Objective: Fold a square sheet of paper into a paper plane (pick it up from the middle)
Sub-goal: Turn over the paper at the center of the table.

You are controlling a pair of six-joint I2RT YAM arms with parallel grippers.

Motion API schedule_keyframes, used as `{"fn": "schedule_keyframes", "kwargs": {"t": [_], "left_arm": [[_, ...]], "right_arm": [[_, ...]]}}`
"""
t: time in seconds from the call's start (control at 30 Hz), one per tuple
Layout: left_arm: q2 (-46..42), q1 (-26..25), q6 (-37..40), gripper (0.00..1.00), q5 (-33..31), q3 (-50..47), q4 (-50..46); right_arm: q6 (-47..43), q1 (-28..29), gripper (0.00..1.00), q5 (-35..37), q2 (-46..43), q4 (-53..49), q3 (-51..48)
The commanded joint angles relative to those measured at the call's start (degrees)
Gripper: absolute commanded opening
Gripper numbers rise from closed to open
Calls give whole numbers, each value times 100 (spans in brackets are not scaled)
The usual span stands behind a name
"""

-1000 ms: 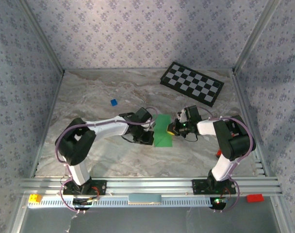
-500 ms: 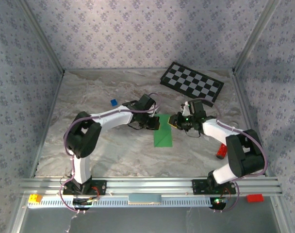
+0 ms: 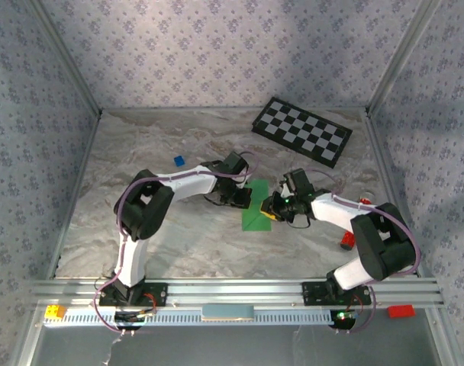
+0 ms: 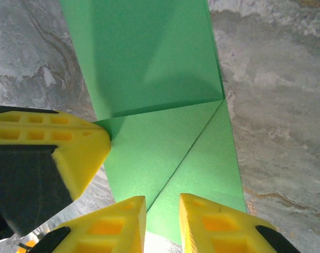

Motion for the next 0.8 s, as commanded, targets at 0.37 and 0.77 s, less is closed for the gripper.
{"fn": "schedule_keyframes", "kwargs": {"t": [0.37, 0.77], "left_arm": [[67, -216, 223, 2, -255, -450, -133], [-44, -245, 139, 1, -369, -568, -77]], "right_arm": [[475, 205, 34, 651, -549, -658, -298], [351, 223, 32, 442, -487, -693, -374]]}}
